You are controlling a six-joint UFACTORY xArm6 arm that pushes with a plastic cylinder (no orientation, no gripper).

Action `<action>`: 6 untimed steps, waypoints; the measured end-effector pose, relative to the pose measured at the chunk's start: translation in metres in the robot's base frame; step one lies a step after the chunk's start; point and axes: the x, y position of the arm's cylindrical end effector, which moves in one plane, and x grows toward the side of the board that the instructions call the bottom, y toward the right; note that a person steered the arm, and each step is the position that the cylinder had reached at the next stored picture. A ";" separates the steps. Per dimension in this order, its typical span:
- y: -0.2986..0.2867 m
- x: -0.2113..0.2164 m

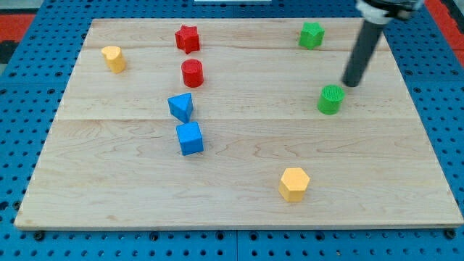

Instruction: Put the green circle diagonally to the top right side of the yellow hexagon

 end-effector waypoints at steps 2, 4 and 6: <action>-0.025 0.047; -0.051 0.103; -0.052 0.133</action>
